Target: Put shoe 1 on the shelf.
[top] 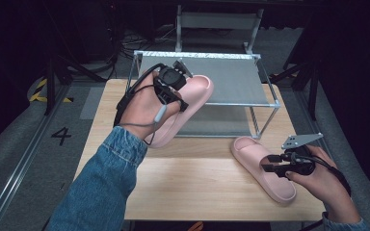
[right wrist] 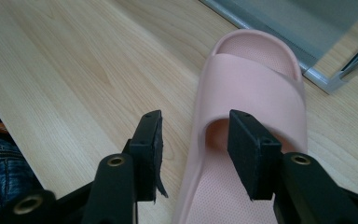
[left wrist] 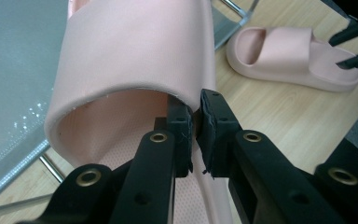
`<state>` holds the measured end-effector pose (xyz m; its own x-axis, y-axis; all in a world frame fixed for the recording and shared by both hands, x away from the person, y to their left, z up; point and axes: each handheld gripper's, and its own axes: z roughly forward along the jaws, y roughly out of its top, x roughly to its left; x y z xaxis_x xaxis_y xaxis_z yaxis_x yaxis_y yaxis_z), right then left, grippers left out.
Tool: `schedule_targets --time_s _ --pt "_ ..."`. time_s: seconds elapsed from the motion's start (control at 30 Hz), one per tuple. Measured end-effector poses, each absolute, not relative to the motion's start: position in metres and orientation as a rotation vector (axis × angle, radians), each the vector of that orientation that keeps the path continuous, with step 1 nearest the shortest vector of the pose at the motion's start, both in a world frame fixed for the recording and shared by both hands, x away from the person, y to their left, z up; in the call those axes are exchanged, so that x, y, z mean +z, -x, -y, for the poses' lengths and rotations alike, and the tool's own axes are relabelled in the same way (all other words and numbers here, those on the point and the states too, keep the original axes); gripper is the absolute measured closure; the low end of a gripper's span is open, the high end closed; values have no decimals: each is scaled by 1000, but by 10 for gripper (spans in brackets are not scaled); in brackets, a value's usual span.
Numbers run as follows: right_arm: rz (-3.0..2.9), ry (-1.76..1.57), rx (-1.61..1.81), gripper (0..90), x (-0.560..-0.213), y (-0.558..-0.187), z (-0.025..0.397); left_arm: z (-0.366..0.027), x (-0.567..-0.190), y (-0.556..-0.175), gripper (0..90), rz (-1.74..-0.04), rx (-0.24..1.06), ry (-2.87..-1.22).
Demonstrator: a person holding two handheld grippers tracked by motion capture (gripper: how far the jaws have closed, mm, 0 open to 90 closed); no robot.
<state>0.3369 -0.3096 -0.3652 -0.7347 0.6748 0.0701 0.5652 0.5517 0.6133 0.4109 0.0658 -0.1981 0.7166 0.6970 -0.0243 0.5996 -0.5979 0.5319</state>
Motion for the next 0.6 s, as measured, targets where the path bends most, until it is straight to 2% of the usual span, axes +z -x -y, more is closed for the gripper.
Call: schedule_targets --time_s 0.1,0.37,0.6 --pt "-2609 -1057 938 558 -365 -337 310 -65 -196 -421 828 -1017 310 -2398" --pt "-2610 -1050 943 558 -365 -337 311 -64 -189 -442 831 -1050 344 -2399" --pt "-2612 -1054 946 558 -365 -337 313 -65 -188 -461 836 -1073 368 -2333"
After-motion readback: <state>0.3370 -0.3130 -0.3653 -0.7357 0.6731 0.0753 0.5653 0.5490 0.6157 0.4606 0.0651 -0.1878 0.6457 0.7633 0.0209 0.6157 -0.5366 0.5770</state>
